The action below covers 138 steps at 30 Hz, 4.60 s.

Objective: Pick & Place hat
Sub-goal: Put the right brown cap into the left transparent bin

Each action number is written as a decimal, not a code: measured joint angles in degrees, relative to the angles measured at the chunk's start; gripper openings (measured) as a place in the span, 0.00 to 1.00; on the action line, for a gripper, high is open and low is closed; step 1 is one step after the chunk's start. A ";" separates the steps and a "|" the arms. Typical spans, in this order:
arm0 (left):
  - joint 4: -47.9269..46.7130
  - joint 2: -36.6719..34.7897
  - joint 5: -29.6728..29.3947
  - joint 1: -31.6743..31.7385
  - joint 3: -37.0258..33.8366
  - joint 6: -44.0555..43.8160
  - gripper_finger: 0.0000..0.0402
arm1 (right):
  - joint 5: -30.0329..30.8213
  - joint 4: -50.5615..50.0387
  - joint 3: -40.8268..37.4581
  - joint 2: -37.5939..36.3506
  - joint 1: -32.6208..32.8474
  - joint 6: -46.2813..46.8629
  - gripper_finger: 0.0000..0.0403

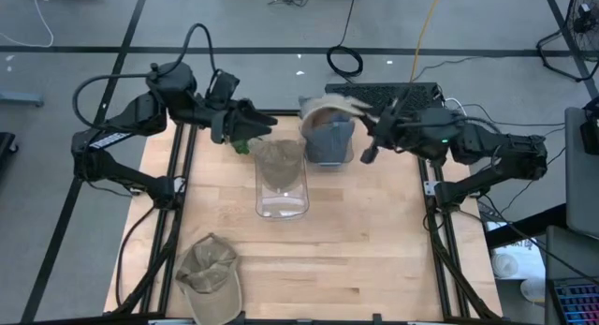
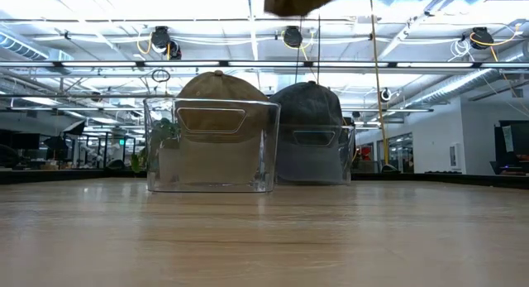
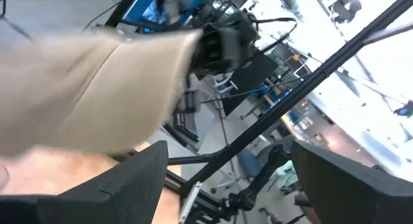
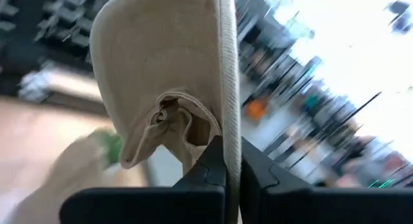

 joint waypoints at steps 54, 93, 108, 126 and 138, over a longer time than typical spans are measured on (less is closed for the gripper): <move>16.23 2.84 9.76 -2.80 -0.02 -30.12 0.81 | -5.97 50.70 0.00 11.43 10.99 -66.39 0.00; 18.75 2.50 19.11 3.29 -0.07 -12.01 0.02 | 22.30 36.46 -0.04 11.02 20.45 -14.60 0.43; 17.40 2.45 25.58 4.28 -0.07 12.69 0.02 | 15.26 22.34 -0.04 6.00 23.56 25.45 0.57; -1.77 -0.07 22.39 0.47 0.02 50.21 0.02 | -28.10 16.89 -0.02 6.12 4.95 57.01 0.64; -6.58 -0.11 10.99 -4.20 0.02 57.80 0.02 | -41.42 22.58 0.00 8.10 -0.57 56.58 0.63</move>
